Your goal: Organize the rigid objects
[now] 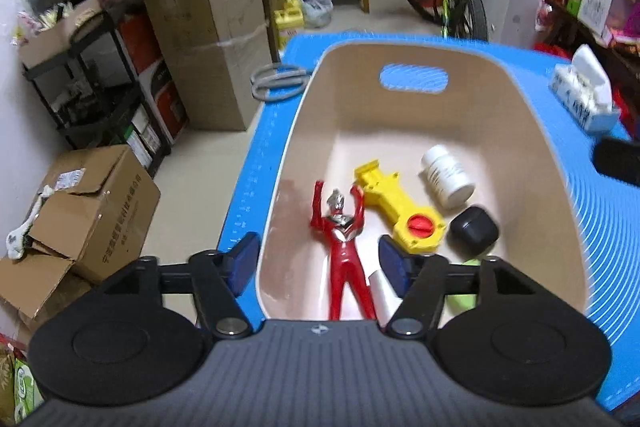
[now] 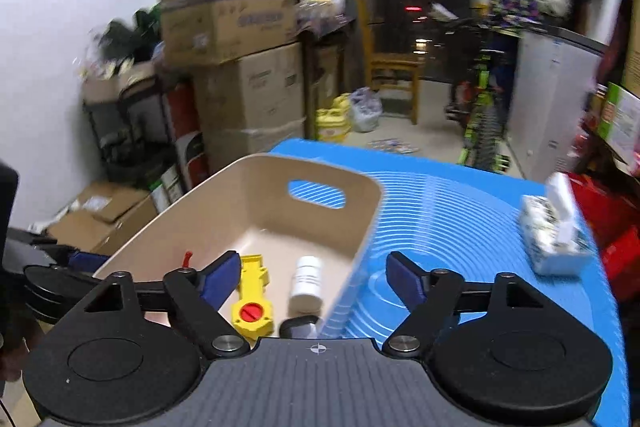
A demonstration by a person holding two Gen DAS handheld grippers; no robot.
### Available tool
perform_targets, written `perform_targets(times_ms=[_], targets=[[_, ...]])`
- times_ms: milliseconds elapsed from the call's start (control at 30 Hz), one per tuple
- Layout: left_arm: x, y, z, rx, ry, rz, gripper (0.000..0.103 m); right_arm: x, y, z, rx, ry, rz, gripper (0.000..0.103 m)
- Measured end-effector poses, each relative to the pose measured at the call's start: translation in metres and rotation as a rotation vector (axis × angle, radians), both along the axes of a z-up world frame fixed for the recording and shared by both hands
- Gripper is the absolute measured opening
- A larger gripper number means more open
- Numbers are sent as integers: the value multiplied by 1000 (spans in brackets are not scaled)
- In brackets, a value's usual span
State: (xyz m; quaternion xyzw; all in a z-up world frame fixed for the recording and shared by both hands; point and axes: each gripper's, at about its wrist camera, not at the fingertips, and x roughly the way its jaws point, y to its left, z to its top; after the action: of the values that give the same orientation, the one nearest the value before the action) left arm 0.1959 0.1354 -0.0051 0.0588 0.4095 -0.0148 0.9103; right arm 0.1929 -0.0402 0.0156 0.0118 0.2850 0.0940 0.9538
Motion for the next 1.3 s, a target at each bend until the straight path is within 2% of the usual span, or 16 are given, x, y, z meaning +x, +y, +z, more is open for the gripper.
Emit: perform_targets(times_ms=[200,500,933,1300], targets=[[-33,-20,30,-13,-67,0,70,-52,-28,20,9,-55,-77,88],[-93,-53,57,-31,-138,-24,71,-122,-41,38,-52,-127,-77,88],[-159,-75,58,-44,-150,-35,71,-203,-58,23,-68,-115,-108,88],[-202,-86,51,-33,-150,-47,71,-240,-59,20,-84,-116,-99,88]])
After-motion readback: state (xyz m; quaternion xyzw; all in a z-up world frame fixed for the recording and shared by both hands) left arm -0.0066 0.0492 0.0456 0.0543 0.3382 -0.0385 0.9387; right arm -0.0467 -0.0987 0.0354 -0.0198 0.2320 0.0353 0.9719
